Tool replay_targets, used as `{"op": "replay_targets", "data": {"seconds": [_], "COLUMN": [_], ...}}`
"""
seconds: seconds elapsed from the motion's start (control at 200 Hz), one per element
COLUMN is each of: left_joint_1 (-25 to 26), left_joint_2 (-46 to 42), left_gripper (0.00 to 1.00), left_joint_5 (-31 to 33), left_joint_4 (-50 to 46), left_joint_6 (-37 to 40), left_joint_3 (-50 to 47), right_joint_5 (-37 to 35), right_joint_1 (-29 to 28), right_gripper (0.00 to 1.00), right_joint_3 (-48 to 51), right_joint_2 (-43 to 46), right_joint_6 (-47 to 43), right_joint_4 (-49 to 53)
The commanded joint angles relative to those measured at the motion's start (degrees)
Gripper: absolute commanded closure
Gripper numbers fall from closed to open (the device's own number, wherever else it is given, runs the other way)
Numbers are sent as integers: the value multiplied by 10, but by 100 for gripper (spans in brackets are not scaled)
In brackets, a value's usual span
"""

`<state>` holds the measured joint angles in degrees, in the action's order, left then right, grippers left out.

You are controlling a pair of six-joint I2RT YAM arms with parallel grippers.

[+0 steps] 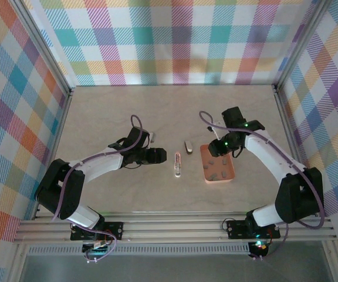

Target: Load the staples into the stapler

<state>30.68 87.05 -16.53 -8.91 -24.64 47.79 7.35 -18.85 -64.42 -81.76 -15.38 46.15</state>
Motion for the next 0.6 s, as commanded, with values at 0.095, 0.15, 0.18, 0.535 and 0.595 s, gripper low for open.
{"op": "replay_targets", "data": {"seconds": [0.095, 0.15, 0.18, 0.535, 0.595], "left_joint_1": [-11, -14, -16, -33, -34], "left_joint_2": [-15, -17, -19, -29, -31], "left_gripper": [31, 31, 31, 31, 31], "left_joint_5": [-2, -2, -2, 3, 10], "left_joint_4": [25, 25, 25, 1, -5], "left_joint_6": [10, 15, 17, 28, 28], "left_joint_3": [-21, -23, -25, -42, -46], "right_joint_5": [57, 58, 61, 42, 22], "right_joint_1": [21, 20, 20, 20, 20], "right_gripper": [63, 62, 62, 55, 54], "right_joint_3": [-52, -53, -51, -143, -149], "right_joint_2": [-33, -48, -53, -133, -145], "right_joint_6": [-236, -286, -316, -126, -20], "right_joint_4": [64, 89, 101, 186, 210]}}
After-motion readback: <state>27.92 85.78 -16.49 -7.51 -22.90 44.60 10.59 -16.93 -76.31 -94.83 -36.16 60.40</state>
